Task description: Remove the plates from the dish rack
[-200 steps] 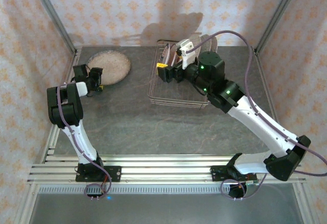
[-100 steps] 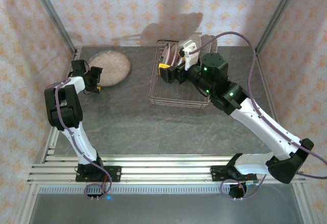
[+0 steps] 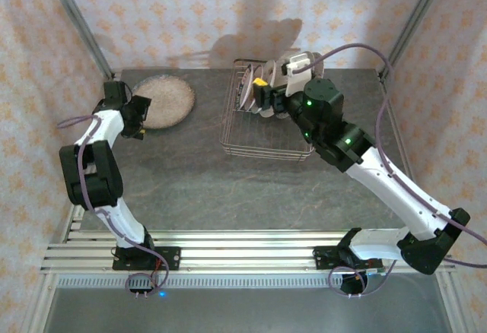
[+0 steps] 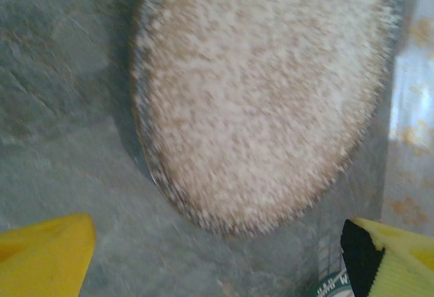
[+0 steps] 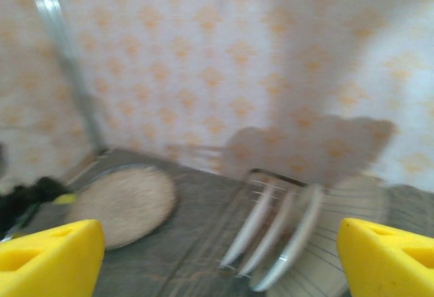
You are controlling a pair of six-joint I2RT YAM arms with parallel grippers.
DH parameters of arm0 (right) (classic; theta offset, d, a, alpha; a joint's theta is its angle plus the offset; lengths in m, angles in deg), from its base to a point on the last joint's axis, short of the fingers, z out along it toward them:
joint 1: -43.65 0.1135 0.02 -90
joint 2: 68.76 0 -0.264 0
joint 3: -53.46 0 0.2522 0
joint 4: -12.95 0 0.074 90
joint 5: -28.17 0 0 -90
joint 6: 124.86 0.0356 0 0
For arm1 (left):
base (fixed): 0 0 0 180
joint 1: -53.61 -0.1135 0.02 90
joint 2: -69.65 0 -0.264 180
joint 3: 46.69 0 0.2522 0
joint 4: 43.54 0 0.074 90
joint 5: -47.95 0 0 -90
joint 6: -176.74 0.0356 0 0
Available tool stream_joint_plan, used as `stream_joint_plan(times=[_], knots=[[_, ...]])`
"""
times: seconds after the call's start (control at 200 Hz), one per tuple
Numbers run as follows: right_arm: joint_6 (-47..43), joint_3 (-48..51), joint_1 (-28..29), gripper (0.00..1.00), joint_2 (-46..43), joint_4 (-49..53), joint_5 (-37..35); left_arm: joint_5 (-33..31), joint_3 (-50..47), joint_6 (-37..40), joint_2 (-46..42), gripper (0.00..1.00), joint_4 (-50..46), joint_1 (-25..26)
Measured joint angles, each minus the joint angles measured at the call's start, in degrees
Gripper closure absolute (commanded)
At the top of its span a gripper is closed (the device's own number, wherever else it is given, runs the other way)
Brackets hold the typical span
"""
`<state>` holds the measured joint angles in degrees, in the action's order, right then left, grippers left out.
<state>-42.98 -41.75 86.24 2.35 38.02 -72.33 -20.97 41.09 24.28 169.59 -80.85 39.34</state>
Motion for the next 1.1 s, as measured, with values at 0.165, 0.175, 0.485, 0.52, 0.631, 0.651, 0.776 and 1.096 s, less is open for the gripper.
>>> stream_joint_plan(times=[0.165,0.175,0.485,0.52,0.631,0.651,0.776,1.096], knots=[[8.57,-11.58,-5.44,0.19,4.70,9.25,-11.78,-5.92,0.11,-0.04,-8.87,0.07,-3.32,10.19],[9.42,-12.63,-6.16,0.19,5.18,10.12,-12.20,-6.32,0.11,-0.04,-9.35,0.07,-3.43,11.02],[25.31,-35.89,-20.96,0.19,20.85,35.08,-13.33,-11.69,1.25,1.42,-18.29,0.08,-3.34,28.37],[26.05,-36.28,-21.97,0.19,21.94,36.54,-12.04,-11.61,1.25,2.12,-18.88,0.08,-2.32,30.08],[27.82,-36.50,-25.88,0.20,24.48,39.95,-6.60,-11.17,1.97,5.49,-19.80,0.09,-0.07,35.39],[28.11,-36.68,-26.77,0.21,25.05,40.59,-5.22,-11.10,2.32,6.27,-19.85,0.09,0.11,36.41],[28.09,-39.52,-31.08,0.25,29.11,44.04,0.92,-11.02,4.90,11.47,-19.98,0.09,1.07,43.01],[24.61,-40.61,-35.60,0.38,35.60,46.21,12.96,-14.23,5.14,24.87,-24.85,0.10,4.44,55.10]])
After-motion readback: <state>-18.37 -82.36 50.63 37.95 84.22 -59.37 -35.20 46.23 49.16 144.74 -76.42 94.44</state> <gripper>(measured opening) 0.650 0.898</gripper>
